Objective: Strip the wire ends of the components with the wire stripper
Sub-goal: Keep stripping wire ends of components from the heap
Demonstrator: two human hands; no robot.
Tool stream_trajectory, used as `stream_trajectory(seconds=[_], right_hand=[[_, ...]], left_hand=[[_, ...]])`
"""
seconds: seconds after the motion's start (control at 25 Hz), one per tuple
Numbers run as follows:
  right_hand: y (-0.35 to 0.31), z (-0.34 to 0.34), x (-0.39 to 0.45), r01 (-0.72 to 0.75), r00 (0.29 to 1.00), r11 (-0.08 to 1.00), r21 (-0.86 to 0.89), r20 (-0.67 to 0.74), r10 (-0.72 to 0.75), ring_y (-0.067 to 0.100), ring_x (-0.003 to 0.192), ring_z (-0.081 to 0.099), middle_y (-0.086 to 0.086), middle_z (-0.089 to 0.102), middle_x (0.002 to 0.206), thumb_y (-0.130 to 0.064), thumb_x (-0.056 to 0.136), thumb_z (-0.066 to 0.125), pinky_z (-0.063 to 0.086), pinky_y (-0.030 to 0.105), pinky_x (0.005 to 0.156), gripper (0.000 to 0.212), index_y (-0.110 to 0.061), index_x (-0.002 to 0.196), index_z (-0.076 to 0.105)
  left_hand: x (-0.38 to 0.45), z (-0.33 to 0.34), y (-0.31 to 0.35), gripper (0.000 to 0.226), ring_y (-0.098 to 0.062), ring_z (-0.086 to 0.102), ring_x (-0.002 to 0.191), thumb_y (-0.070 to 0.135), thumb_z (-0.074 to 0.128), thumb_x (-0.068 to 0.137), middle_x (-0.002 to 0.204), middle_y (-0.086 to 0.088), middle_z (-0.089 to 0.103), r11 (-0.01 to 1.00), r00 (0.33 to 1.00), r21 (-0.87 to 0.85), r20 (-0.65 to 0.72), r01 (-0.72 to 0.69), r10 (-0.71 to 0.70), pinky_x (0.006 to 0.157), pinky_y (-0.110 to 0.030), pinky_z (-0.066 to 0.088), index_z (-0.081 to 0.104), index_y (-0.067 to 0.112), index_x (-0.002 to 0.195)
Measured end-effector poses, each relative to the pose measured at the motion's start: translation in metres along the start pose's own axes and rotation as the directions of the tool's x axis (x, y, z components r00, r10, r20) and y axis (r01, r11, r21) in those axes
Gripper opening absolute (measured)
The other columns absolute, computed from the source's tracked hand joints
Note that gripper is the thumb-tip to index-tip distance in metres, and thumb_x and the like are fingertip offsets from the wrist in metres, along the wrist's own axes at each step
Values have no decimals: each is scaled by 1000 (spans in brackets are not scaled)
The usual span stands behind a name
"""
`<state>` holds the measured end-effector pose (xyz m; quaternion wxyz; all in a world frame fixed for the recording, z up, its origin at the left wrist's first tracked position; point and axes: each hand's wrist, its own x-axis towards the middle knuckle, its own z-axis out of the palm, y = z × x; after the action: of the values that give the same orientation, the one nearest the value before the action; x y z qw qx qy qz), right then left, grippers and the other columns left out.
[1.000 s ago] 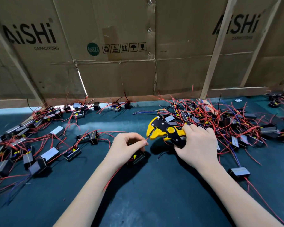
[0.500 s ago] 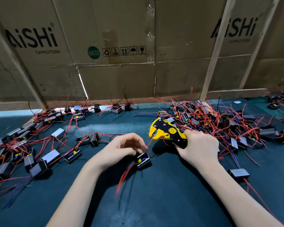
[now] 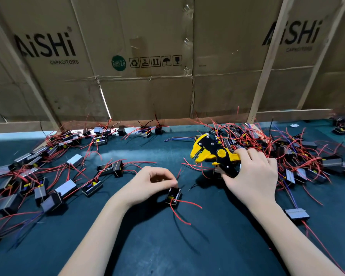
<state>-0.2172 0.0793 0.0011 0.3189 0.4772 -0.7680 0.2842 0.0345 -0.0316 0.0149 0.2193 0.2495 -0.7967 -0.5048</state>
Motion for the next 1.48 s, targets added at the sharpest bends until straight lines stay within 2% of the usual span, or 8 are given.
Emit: stream_trajectory(seconds=[0.12,0.28,0.36,0.48,0.64,0.76,1.0,1.48], right_hand=[[0,-3,1,6,1000,1000,5,-27,-6,33,80,57,6,60,84,-50,60,74,33,40,72,53,-11,95,64],[-3,-3,-1,41,999,998,-51,10,-40,33,78,56,9,59,81,-42,57,82,33,39,71,51,-9,91,64],[-6,-3,-2,57,998,996,-63,27,-55,33,77,55,10,59,80,-39,55,81,34,39,71,50,-8,90,64],[-10,-3,-3,86,996,995,-48,37,-85,33,78,55,10,60,81,-40,55,80,35,40,71,50,-9,91,64],[-15,-2,-5,168,985,985,-25,41,-167,31,77,55,7,59,81,-44,58,78,33,39,71,49,-11,90,64],[-18,-3,-5,204,978,979,0,46,-204,31,77,55,4,60,81,-46,59,73,32,39,71,45,-12,88,63],[-19,-5,-5,226,972,974,14,69,-226,30,73,57,2,62,77,-44,61,75,34,39,70,39,-14,81,62],[-19,-5,-4,242,968,970,22,68,-243,29,66,60,2,61,68,-45,61,80,34,37,67,38,-13,71,62]], left_hand=[[2,1,-3,16,-12,58,75,20,66,93,84,-14,69,1000,999,-11,-37,15,-16,76,-28,45,72,15,79],[1,2,-4,13,-10,56,74,24,67,89,84,3,65,1000,999,3,-19,-28,28,76,-21,44,73,19,79],[2,3,-4,12,-12,57,78,26,68,88,85,4,61,997,998,42,-15,-60,60,78,-21,45,75,22,79],[3,4,-3,12,-20,56,94,29,69,87,88,-9,61,992,996,95,-30,-82,85,90,-27,43,76,29,77],[5,5,-4,17,-15,55,97,21,68,90,75,6,61,990,996,115,-42,-78,83,89,-24,44,74,27,75],[5,7,-3,19,-12,54,91,19,67,91,72,9,60,991,997,120,-46,-63,69,79,-17,39,72,25,74],[5,8,-1,21,-9,48,71,19,65,93,83,-11,53,995,998,102,-51,-22,27,71,-14,37,71,24,74],[4,8,-2,22,-7,44,66,16,63,94,83,-4,55,992,998,121,-50,-18,24,69,-14,36,67,22,74]])
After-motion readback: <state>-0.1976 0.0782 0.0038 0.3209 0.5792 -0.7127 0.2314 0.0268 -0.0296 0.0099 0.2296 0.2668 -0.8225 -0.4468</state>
